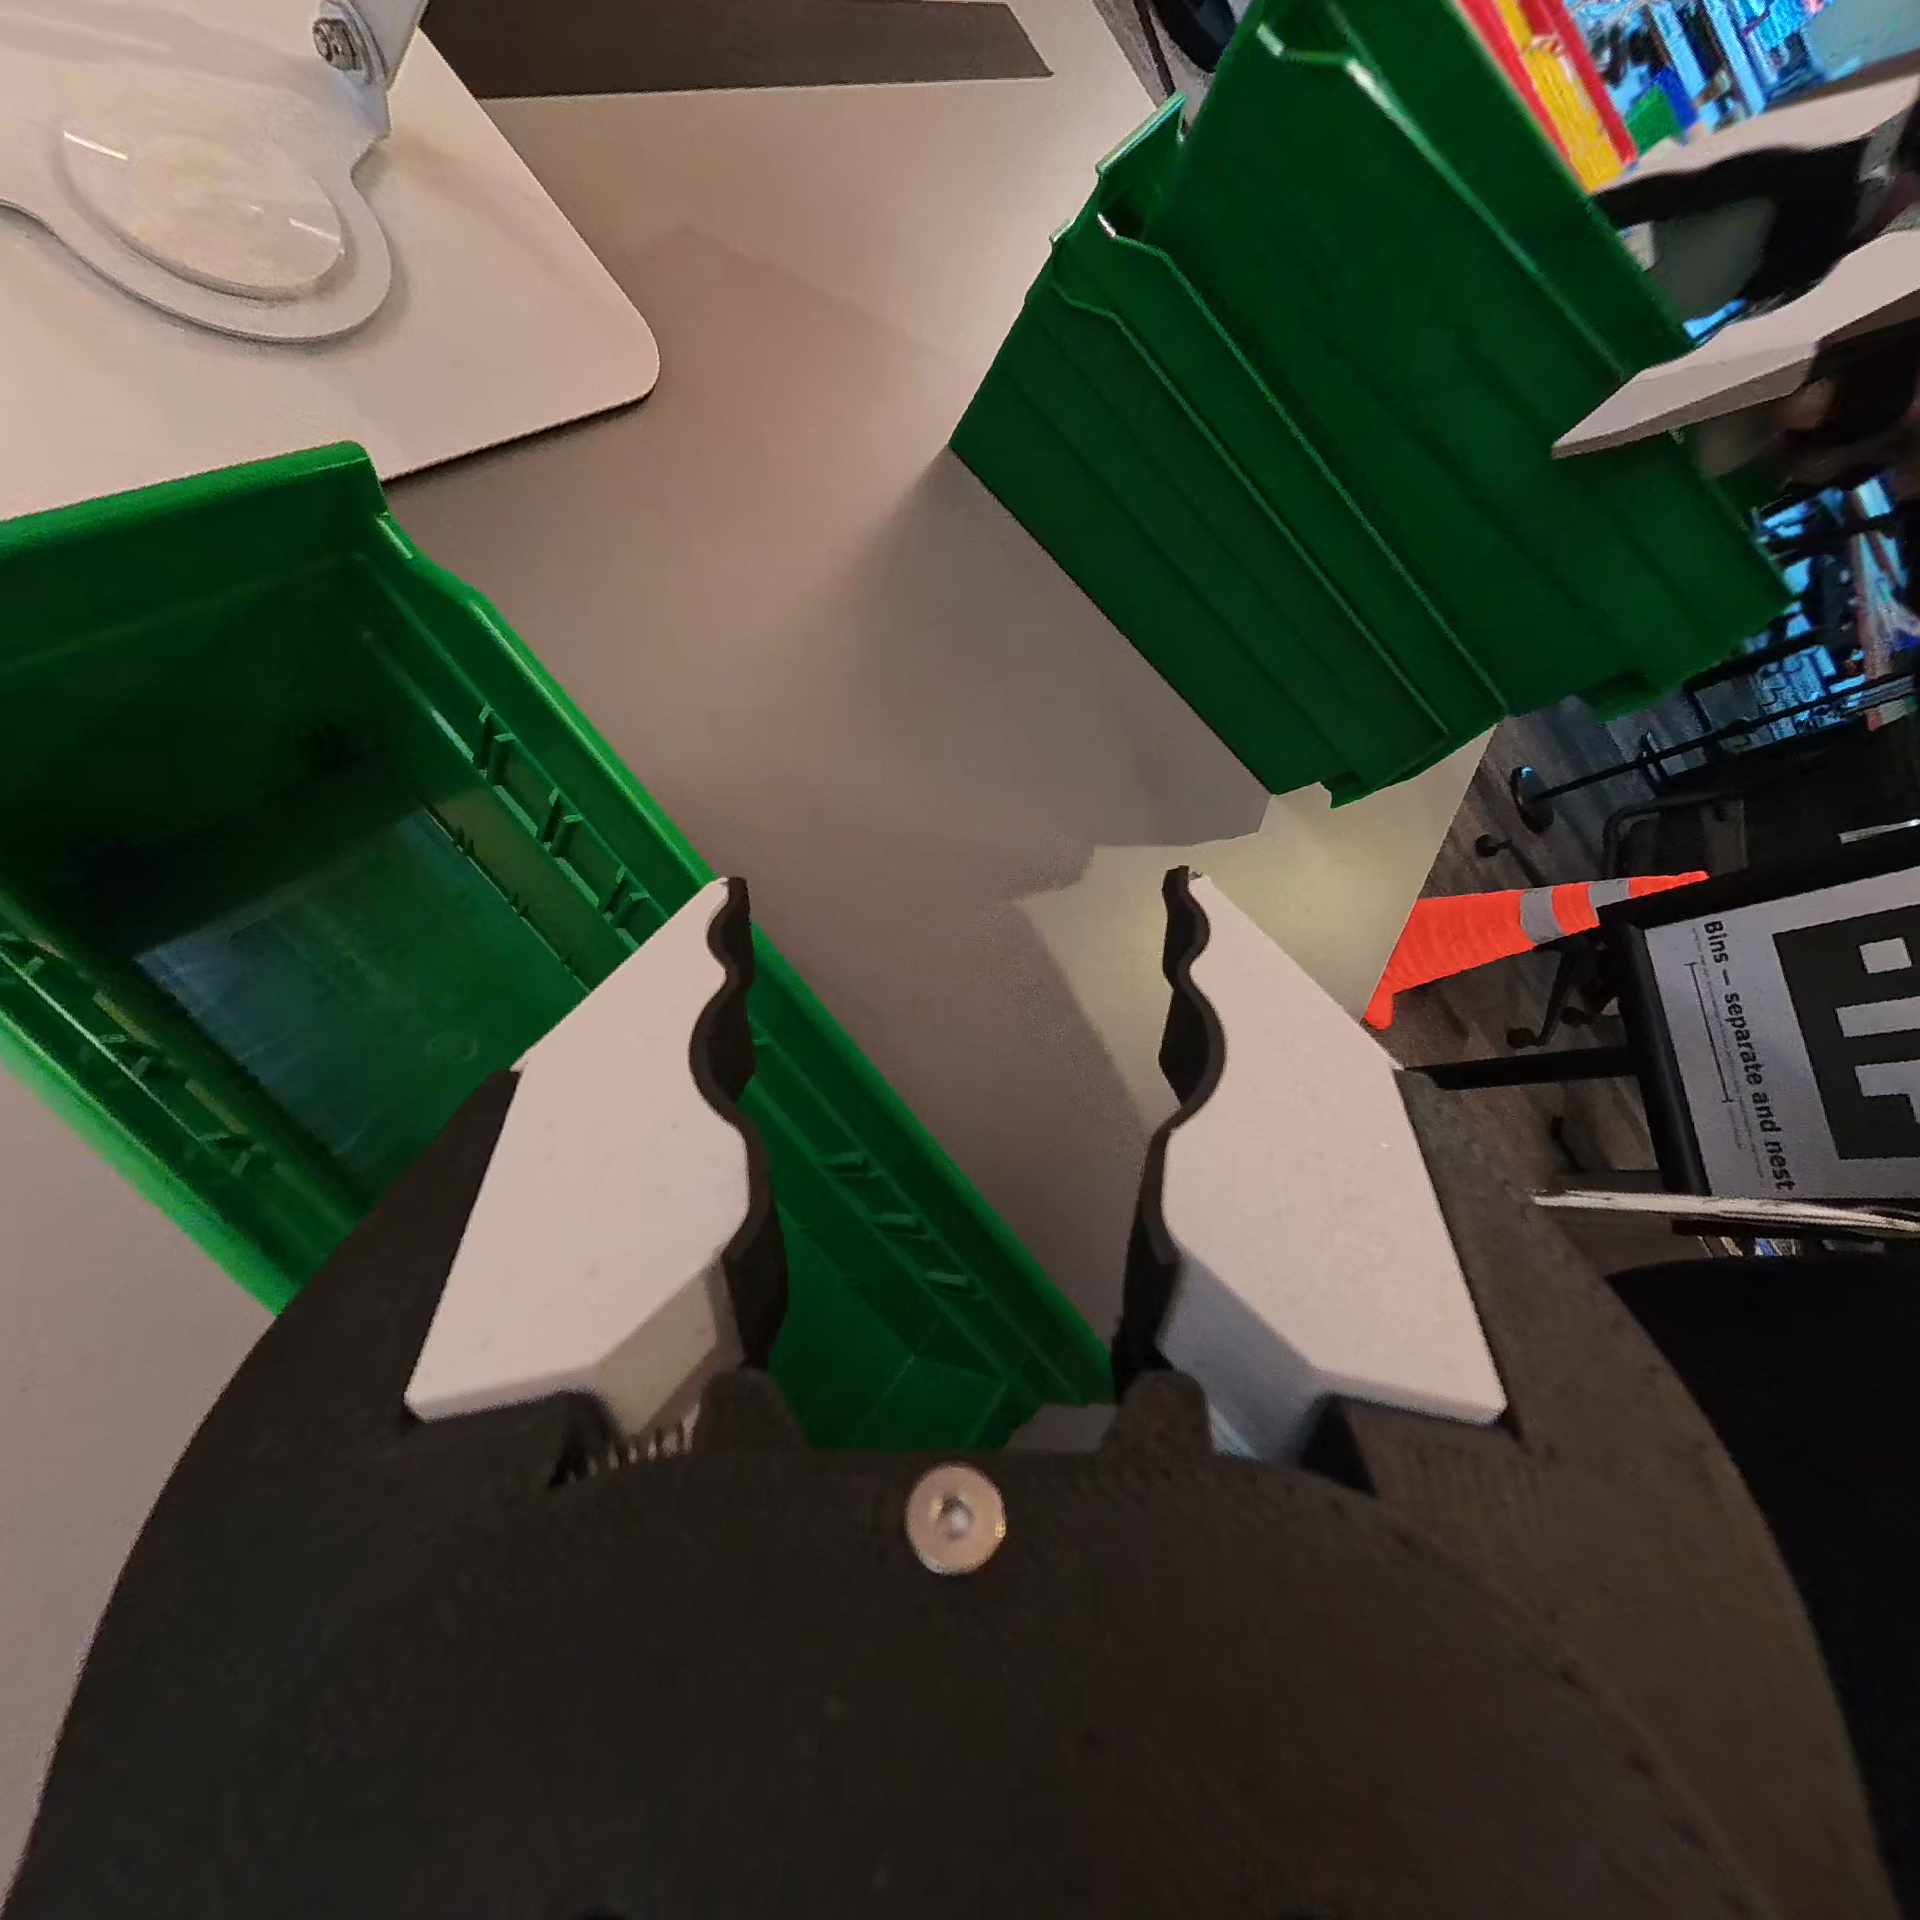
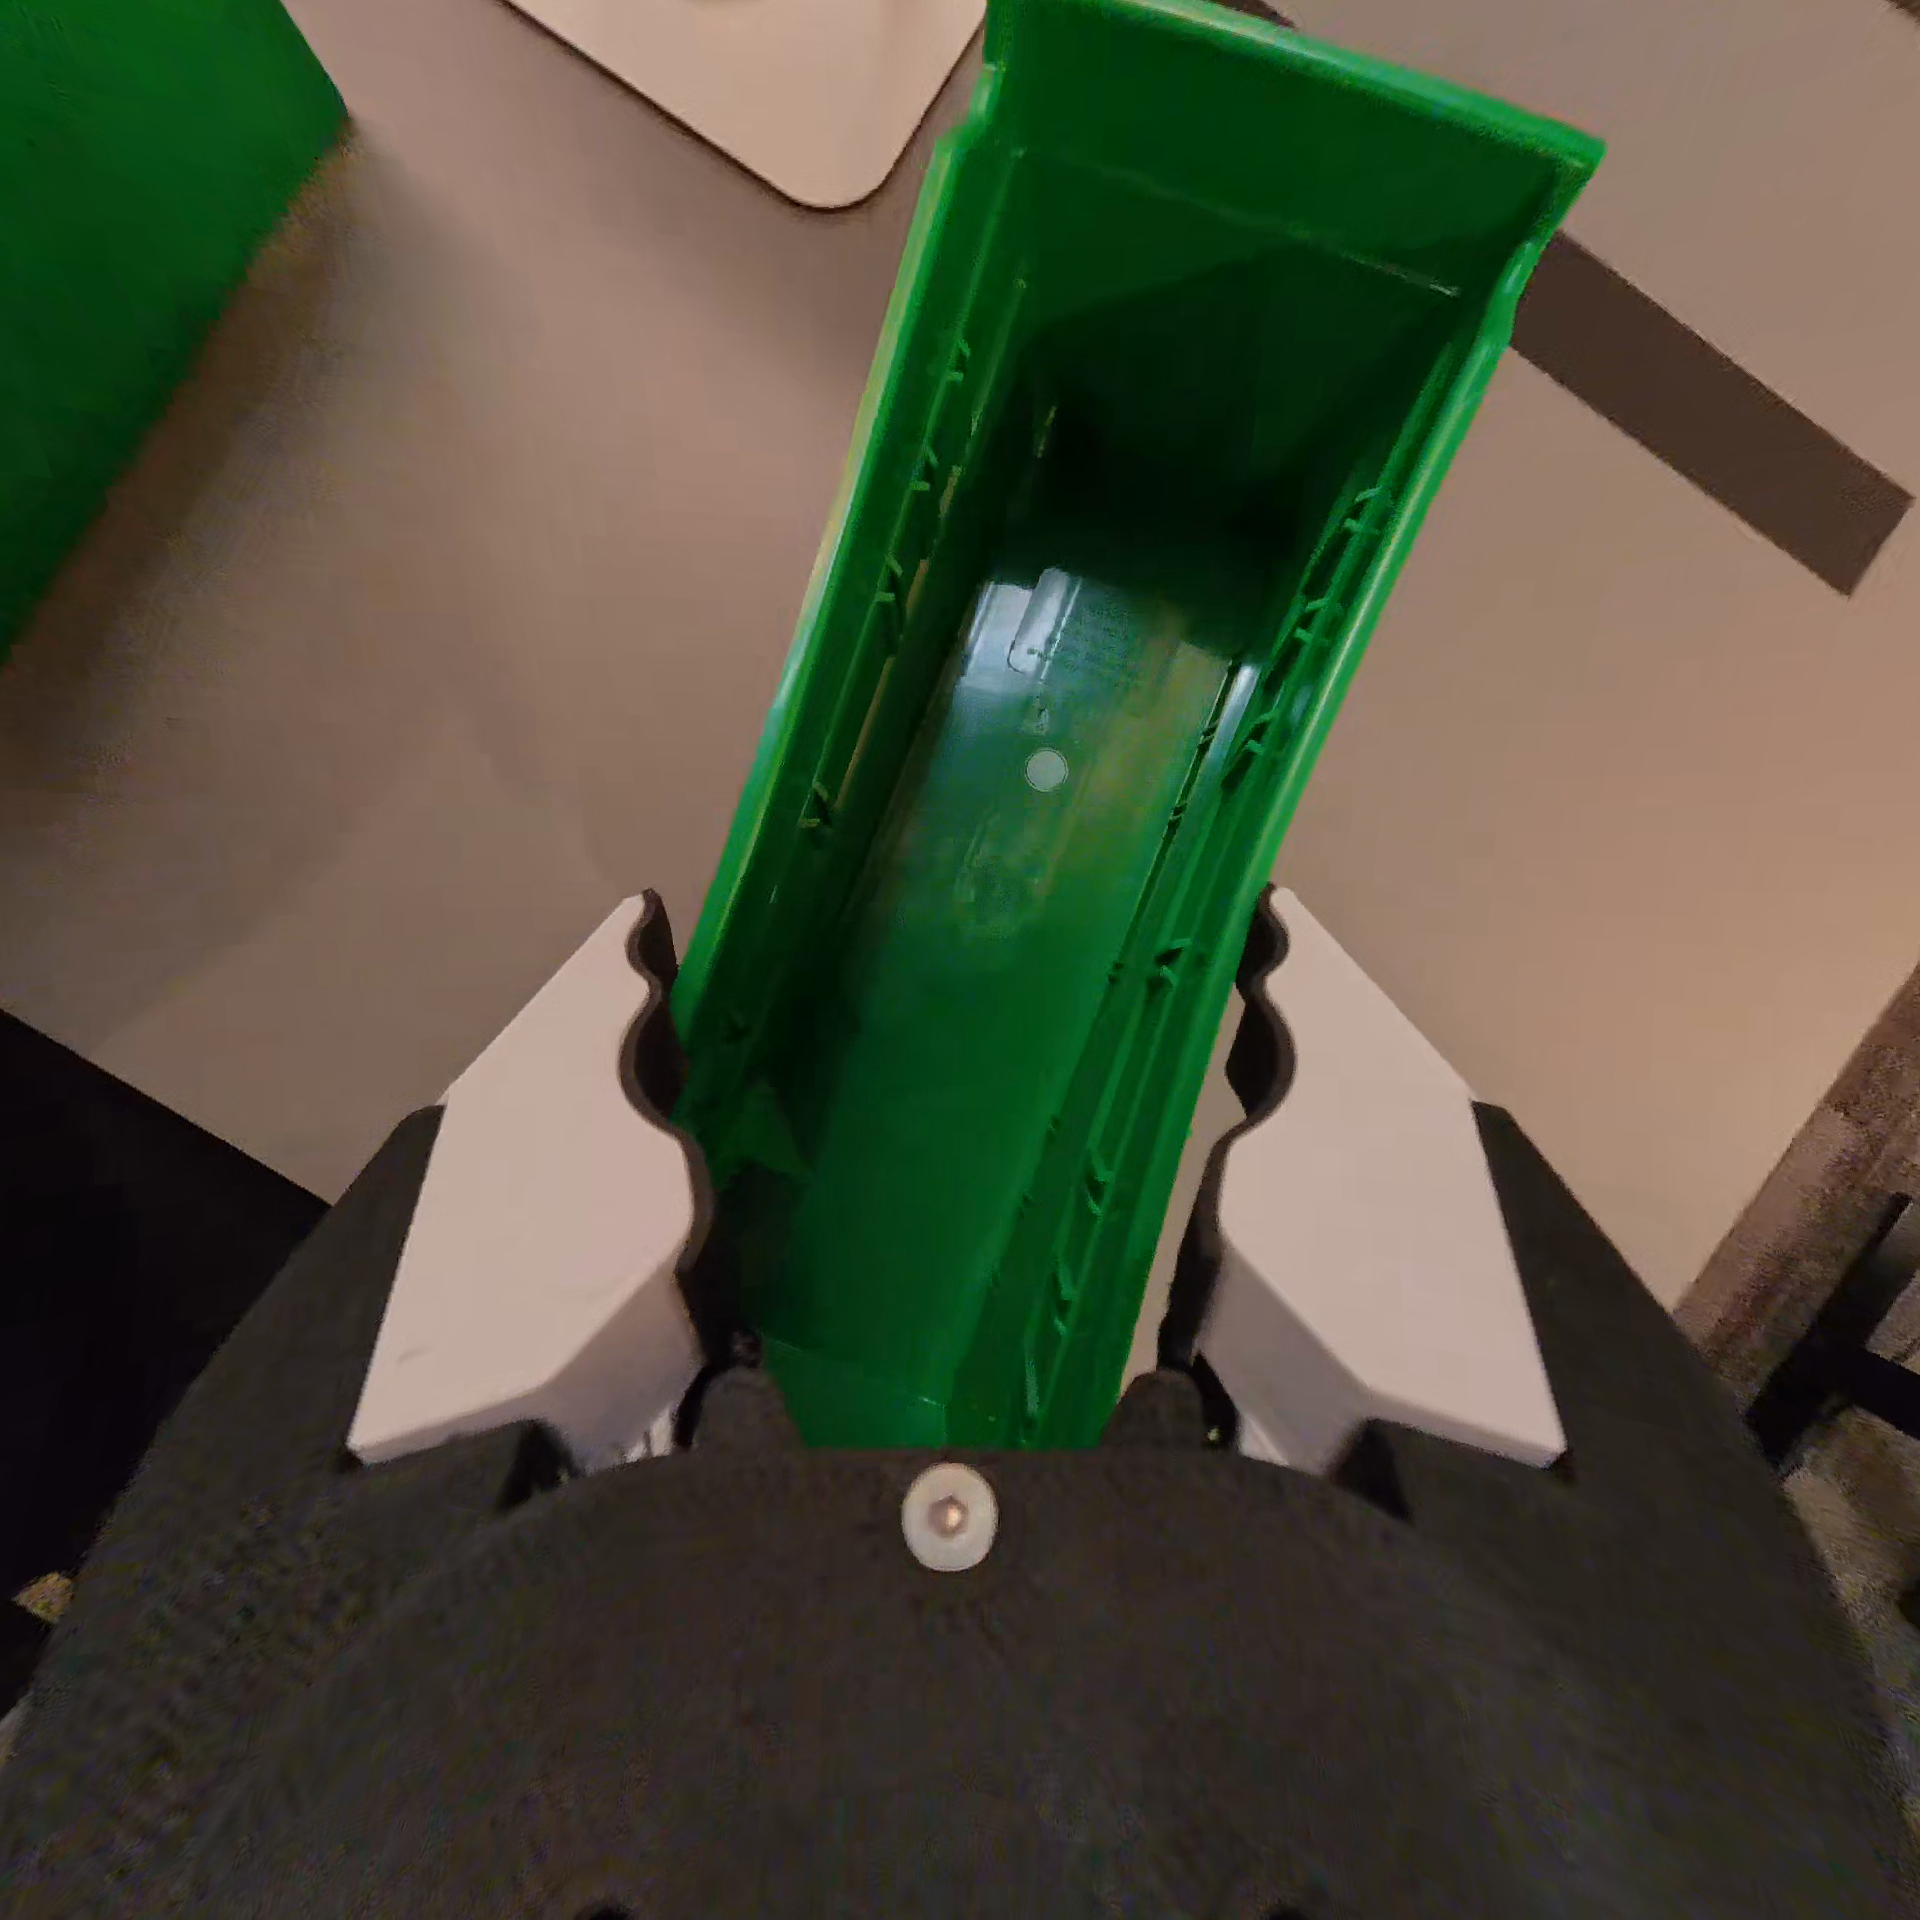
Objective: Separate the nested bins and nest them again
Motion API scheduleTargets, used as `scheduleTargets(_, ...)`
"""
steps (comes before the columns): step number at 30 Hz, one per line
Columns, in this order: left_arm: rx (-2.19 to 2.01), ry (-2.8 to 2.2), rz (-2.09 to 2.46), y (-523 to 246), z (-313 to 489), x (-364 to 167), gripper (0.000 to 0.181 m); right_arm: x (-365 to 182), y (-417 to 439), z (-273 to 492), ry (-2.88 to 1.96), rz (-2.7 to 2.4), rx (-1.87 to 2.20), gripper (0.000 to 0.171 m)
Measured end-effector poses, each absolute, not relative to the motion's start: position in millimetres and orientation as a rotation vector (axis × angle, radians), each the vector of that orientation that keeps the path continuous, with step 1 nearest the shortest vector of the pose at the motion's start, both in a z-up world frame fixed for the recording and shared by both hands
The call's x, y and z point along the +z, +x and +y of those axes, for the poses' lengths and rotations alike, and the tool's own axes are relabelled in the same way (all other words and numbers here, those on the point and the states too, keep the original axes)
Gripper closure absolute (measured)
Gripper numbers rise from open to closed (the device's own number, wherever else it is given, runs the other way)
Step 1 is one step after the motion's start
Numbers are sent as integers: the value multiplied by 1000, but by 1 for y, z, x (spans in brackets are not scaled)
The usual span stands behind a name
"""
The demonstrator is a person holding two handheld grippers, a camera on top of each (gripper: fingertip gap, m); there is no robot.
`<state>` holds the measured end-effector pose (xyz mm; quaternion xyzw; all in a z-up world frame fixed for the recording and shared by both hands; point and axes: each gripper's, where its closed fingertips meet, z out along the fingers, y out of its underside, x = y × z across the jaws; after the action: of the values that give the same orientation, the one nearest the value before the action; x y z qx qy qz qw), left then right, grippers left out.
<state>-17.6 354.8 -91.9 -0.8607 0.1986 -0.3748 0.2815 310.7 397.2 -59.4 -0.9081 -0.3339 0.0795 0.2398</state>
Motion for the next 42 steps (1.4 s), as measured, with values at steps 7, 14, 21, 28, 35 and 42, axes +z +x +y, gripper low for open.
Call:
scheduleTargets(7,-993,-2322,521,-20,352,-95,103,-73,300,409,-2440,-921,244,62)
scheduleTargets(14,-985,-2329,513,-23,351,-97,103,-113,305,411,-2433,-879,275,56)
scheduleTargets(21,-953,-2343,491,-36,352,-99,102,-119,307,411,-2460,-899,203,40)
scheduleTargets(28,-859,-2332,422,-83,365,-94,101,-47,286,411,-2343,-877,142,26)
scheduleTargets(35,-969,-2441,233,-107,354,-137,96,-24,104,358,-2244,-1017,629,63)
scheduleTargets(42,-1130,-2463,138,-74,331,-146,93,-119,6,323,-2475,-949,1029,53)
